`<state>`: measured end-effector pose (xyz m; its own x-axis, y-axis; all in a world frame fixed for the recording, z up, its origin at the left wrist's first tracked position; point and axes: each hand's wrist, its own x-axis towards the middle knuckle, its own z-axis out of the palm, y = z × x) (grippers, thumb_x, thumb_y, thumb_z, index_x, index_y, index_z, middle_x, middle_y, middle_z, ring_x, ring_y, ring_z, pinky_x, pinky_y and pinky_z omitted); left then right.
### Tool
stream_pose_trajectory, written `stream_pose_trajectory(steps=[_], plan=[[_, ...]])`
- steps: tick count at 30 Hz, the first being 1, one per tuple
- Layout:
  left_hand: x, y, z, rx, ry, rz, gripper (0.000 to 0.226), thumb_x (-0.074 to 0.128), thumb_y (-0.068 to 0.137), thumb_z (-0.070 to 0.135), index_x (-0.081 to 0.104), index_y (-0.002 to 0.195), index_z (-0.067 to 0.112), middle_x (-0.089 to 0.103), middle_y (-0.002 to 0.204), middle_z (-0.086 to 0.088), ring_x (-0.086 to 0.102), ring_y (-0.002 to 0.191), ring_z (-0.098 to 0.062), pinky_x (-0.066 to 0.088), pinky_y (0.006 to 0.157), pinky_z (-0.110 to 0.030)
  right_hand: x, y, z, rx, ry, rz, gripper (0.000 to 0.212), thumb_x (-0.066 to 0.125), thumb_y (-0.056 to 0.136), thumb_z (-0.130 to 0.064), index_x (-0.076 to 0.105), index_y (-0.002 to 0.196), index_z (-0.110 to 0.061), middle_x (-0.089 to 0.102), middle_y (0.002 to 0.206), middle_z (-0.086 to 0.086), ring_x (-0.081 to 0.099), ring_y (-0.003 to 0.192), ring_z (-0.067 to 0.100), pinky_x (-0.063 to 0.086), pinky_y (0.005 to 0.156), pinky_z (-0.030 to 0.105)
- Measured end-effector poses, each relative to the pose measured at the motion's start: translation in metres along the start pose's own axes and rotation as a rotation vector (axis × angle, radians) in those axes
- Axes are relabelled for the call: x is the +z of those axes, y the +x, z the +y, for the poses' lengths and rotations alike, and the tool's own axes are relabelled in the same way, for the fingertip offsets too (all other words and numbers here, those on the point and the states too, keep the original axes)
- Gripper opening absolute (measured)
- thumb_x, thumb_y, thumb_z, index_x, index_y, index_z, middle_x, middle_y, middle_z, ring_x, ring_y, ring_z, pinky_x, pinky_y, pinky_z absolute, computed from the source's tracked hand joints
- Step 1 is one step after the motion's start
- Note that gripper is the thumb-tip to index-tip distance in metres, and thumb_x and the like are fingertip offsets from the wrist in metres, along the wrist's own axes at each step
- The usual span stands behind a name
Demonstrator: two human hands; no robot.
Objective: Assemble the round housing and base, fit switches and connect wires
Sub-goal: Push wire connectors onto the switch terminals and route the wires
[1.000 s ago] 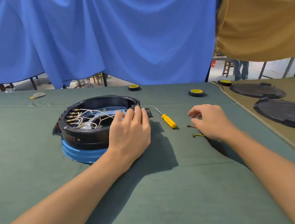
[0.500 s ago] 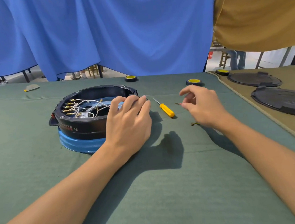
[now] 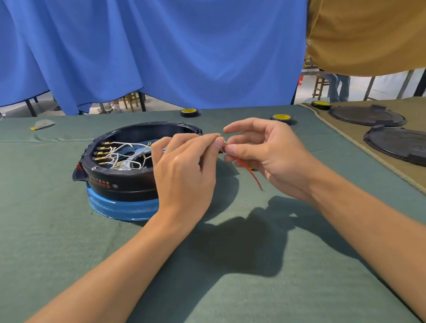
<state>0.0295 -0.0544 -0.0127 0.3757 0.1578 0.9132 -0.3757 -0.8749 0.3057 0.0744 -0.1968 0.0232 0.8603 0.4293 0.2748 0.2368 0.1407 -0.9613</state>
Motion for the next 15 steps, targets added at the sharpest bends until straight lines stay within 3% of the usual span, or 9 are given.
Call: stream_pose_trajectory(steps=[4, 7, 11, 15], plan=[[-0.002, 0.003, 0.006, -0.111, -0.043, 0.032, 0.013, 0.066, 0.092, 0.016, 0.077, 0.091, 0.010, 0.075, 0.082, 0.001, 0.064, 0.079, -0.016, 0.037, 0.088, -0.036, 0.003, 0.002, 0.003, -0.028, 0.031, -0.026, 0.022, 0.066, 0.082, 0.006, 0.065, 0.101, -0.004, 0.070, 0.078, 0.007, 0.069, 0.065, 0.019, 0.053, 0.062, 0.021], [-0.008, 0.010, 0.004, -0.241, -0.098, 0.049, 0.015, 0.062, 0.095, 0.017, 0.075, 0.092, 0.009, 0.073, 0.084, 0.002, 0.065, 0.082, -0.022, 0.038, 0.092, -0.034, 0.002, 0.002, 0.005, -0.081, -0.171, -0.054, 0.016, 0.069, 0.083, 0.002, 0.068, 0.097, -0.005, 0.073, 0.080, 0.008, 0.069, 0.068, 0.014, 0.052, 0.063, 0.019], [-0.012, 0.014, 0.004, -0.306, -0.202, 0.060, 0.016, 0.060, 0.096, 0.017, 0.073, 0.094, 0.007, 0.067, 0.085, 0.008, 0.066, 0.085, -0.024, 0.048, 0.086, -0.053, 0.005, 0.002, 0.007, -0.120, -0.304, -0.074, 0.013, 0.071, 0.082, 0.002, 0.072, 0.094, -0.002, 0.072, 0.082, 0.009, 0.064, 0.070, 0.013, 0.052, 0.069, 0.021], [-0.012, 0.015, 0.002, -0.327, -0.268, 0.065, 0.014, 0.062, 0.096, 0.018, 0.073, 0.098, 0.010, 0.073, 0.088, 0.003, 0.067, 0.088, -0.018, 0.051, 0.082, -0.041, 0.014, 0.004, 0.008, -0.181, -0.285, -0.040, 0.013, 0.069, 0.082, 0.005, 0.072, 0.087, -0.007, 0.070, 0.077, 0.009, 0.061, 0.067, 0.013, 0.053, 0.069, 0.026]])
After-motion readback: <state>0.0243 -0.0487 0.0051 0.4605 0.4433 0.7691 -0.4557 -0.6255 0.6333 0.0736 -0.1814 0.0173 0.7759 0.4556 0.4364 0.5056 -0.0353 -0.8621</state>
